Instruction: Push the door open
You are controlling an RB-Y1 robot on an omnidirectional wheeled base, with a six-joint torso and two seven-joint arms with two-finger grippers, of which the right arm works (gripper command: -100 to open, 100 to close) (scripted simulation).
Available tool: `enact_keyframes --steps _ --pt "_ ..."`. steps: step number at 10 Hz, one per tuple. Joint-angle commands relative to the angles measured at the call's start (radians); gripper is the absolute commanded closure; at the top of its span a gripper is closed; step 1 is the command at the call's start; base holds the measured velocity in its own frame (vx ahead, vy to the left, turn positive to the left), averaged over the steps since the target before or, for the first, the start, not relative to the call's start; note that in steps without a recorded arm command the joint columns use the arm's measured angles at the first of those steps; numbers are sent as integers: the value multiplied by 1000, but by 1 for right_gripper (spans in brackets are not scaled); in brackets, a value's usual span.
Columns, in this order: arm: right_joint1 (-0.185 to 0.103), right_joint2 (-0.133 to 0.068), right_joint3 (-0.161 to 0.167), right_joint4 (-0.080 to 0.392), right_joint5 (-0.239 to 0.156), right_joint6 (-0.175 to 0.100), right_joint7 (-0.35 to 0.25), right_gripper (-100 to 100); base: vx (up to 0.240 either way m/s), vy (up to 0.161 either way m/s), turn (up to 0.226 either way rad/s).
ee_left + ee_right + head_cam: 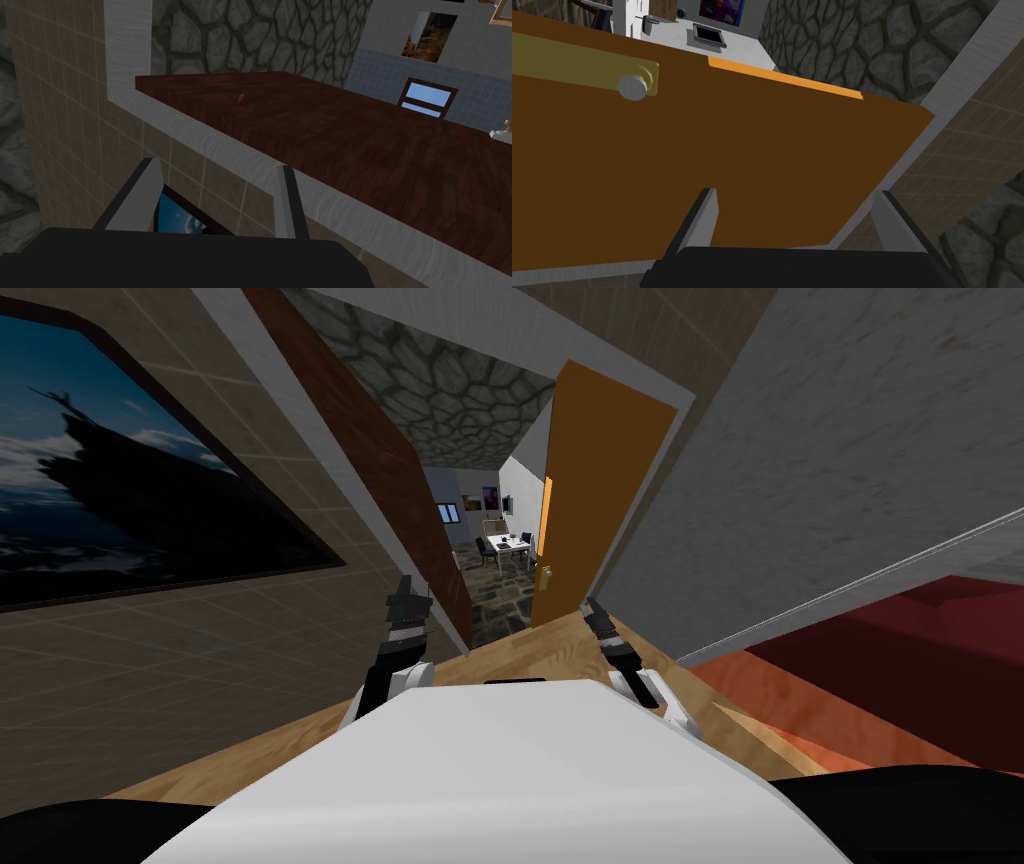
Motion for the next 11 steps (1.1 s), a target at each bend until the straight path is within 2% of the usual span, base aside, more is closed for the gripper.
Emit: enact_keyframes --steps 1,11 --pt "-9 -9 -9 32 21 -8 -37 -100 81 -13 52" --pt "-53 -63 -66 223 133 -67 -237 -100 101 -18 55"
